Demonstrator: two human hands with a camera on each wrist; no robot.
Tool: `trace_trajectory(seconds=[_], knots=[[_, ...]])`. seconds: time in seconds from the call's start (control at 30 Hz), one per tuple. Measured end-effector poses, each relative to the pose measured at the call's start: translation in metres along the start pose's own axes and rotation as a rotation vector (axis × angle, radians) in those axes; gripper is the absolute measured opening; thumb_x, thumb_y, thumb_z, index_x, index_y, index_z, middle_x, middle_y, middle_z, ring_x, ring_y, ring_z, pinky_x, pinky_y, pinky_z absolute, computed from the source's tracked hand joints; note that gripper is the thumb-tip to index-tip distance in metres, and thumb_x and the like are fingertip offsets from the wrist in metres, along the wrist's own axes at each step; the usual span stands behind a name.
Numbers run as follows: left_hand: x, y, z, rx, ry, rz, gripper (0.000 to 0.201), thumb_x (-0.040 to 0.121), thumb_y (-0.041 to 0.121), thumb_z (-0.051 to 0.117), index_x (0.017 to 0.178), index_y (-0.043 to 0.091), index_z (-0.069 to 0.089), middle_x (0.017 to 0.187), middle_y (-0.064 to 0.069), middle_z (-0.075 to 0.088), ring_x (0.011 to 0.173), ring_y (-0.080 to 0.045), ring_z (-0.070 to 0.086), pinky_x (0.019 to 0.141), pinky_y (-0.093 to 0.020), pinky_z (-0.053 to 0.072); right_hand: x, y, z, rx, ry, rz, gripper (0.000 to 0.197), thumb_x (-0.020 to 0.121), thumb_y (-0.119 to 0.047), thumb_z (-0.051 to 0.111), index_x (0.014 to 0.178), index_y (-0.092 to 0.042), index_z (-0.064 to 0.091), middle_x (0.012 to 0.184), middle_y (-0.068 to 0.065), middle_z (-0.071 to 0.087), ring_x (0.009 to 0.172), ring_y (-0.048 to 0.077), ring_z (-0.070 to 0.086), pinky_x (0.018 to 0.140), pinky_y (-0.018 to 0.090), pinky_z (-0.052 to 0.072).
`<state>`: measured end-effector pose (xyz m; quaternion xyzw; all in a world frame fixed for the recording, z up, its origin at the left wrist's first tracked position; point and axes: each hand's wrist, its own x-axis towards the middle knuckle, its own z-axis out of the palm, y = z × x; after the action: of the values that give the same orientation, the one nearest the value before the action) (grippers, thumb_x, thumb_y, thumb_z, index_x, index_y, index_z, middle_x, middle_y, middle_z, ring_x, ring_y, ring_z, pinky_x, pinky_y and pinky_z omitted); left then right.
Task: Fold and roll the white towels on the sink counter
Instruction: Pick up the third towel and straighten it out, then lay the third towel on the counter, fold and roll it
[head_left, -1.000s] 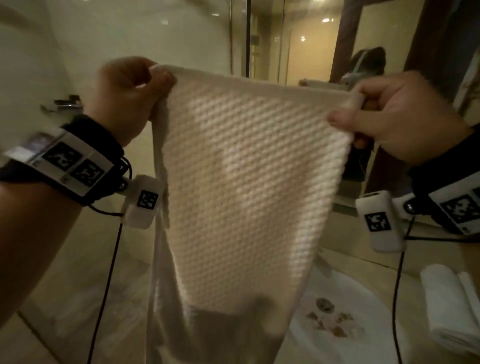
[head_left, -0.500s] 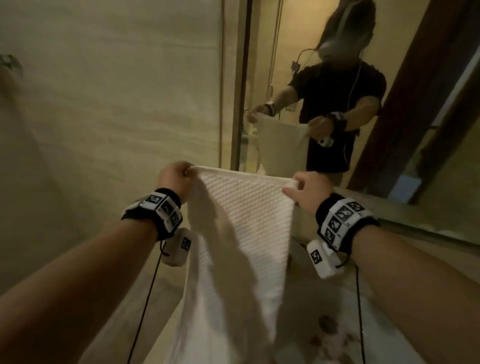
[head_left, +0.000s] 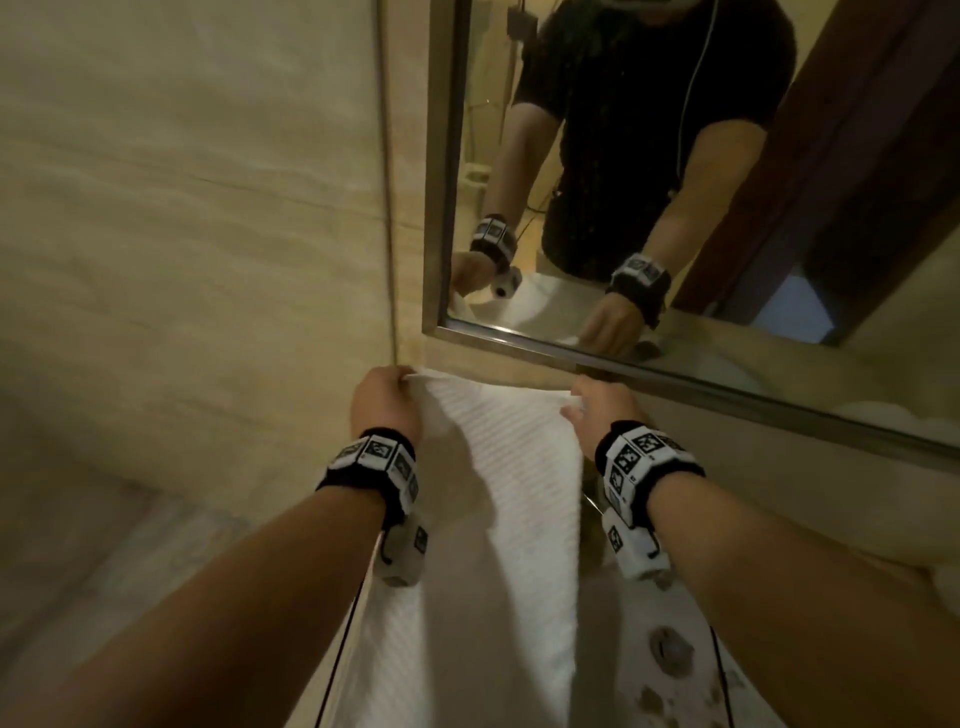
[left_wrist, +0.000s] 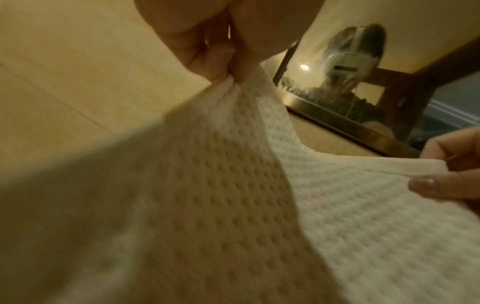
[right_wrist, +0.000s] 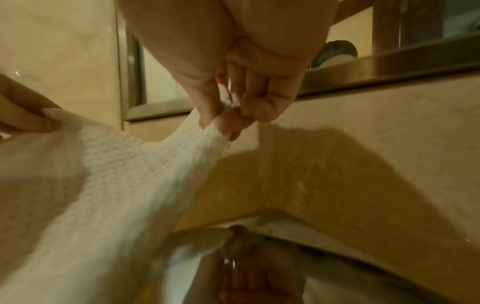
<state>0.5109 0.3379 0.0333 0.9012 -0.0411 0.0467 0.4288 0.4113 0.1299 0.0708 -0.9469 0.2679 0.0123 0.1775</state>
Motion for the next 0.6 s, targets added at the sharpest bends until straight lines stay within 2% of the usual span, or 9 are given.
trace_trajectory(seconds=[0.1, 0.17, 0.23, 0.3, 0.4, 0.47, 0.5, 0.53, 0.6], knots=[[0.018, -0.008, 0.029, -0.104, 0.009, -0.056, 0.033, 0.093, 0.009, 0.047, 0.123, 0.009, 0.062, 0.125, -0.018, 0.062, 0.116, -0.034, 0.056, 0.098, -0.033, 0.041, 0.027, 0.003, 0.017, -0.107, -0.01, 0.01, 0.026, 0.097, -0.021, 0.049, 0.119, -0.012, 0.058, 0.122, 0.015, 0.061, 0.111, 0.034, 0.058, 0.094, 0.038, 0.048], [0.02, -0.02, 0.047, -0.07, -0.167, -0.123, 0.045, 0.094, 0.013, 0.048, 0.139, 0.012, 0.044, 0.138, -0.017, 0.051, 0.124, -0.035, 0.05, 0.101, -0.036, 0.041, 0.036, 0.0, 0.023, -0.197, -0.063, -0.01, 0.027, 0.096, -0.019, 0.044, 0.119, -0.011, 0.056, 0.124, 0.017, 0.059, 0.111, 0.034, 0.057, 0.093, 0.038, 0.048], [0.014, -0.036, 0.06, 0.071, -0.33, -0.131, 0.059, 0.094, 0.016, 0.05, 0.148, 0.013, 0.027, 0.152, -0.016, 0.031, 0.136, -0.033, 0.036, 0.108, -0.037, 0.033, 0.032, -0.007, 0.024, -0.249, -0.131, -0.073, 0.032, 0.096, -0.013, 0.045, 0.128, -0.009, 0.05, 0.13, 0.019, 0.053, 0.117, 0.035, 0.054, 0.093, 0.037, 0.044], [0.006, -0.046, 0.063, 0.145, -0.391, -0.068, 0.063, 0.093, 0.018, 0.054, 0.149, 0.013, 0.025, 0.157, -0.014, 0.019, 0.142, -0.029, 0.025, 0.113, -0.034, 0.025, 0.021, -0.014, 0.015, -0.274, -0.135, -0.124, 0.034, 0.094, -0.012, 0.05, 0.128, -0.013, 0.048, 0.128, 0.015, 0.055, 0.113, 0.034, 0.055, 0.092, 0.039, 0.046], [-0.009, -0.052, 0.05, 0.116, -0.402, -0.053, 0.048, 0.091, 0.021, 0.058, 0.136, 0.011, 0.046, 0.146, -0.014, 0.04, 0.13, -0.031, 0.043, 0.105, -0.035, 0.035, -0.022, -0.018, -0.008, -0.163, -0.041, -0.207, 0.023, 0.089, -0.024, 0.058, 0.111, -0.021, 0.052, 0.111, 0.006, 0.064, 0.1, 0.027, 0.061, 0.086, 0.039, 0.052], [-0.026, -0.062, 0.037, 0.111, -0.393, -0.122, 0.042, 0.091, 0.024, 0.059, 0.13, 0.01, 0.052, 0.137, -0.015, 0.049, 0.121, -0.033, 0.05, 0.099, -0.036, 0.04, -0.071, -0.015, -0.011, 0.095, -0.016, -0.241, 0.014, 0.086, -0.03, 0.064, 0.096, -0.024, 0.055, 0.088, -0.006, 0.064, 0.082, 0.011, 0.061, 0.074, 0.025, 0.047], [-0.036, -0.069, 0.031, 0.125, -0.394, -0.169, 0.043, 0.091, 0.026, 0.059, 0.13, 0.009, 0.052, 0.136, -0.017, 0.05, 0.12, -0.034, 0.051, 0.098, -0.037, 0.04, -0.097, -0.011, -0.005, 0.235, -0.014, -0.234, 0.011, 0.086, -0.03, 0.066, 0.088, -0.024, 0.056, 0.075, -0.01, 0.061, 0.068, 0.001, 0.057, 0.064, 0.017, 0.042], [-0.047, -0.077, 0.024, 0.15, -0.401, -0.214, 0.045, 0.091, 0.027, 0.058, 0.131, 0.006, 0.05, 0.136, -0.018, 0.05, 0.12, -0.035, 0.051, 0.097, -0.038, 0.041, -0.12, -0.005, 0.009, 0.323, -0.044, -0.184, 0.012, 0.085, -0.028, 0.067, 0.08, -0.024, 0.057, 0.065, -0.011, 0.057, 0.061, 0.0, 0.055, 0.057, 0.01, 0.038], [-0.07, -0.094, 0.016, 0.234, -0.443, -0.316, 0.051, 0.092, 0.03, 0.058, 0.132, 0.0, 0.047, 0.134, -0.022, 0.051, 0.118, -0.037, 0.051, 0.094, -0.039, 0.043, -0.147, 0.016, 0.055, 0.392, -0.148, -0.061, 0.019, 0.083, -0.026, 0.07, 0.072, -0.025, 0.055, 0.063, -0.012, 0.056, 0.057, 0.0, 0.053, 0.056, 0.011, 0.039]])
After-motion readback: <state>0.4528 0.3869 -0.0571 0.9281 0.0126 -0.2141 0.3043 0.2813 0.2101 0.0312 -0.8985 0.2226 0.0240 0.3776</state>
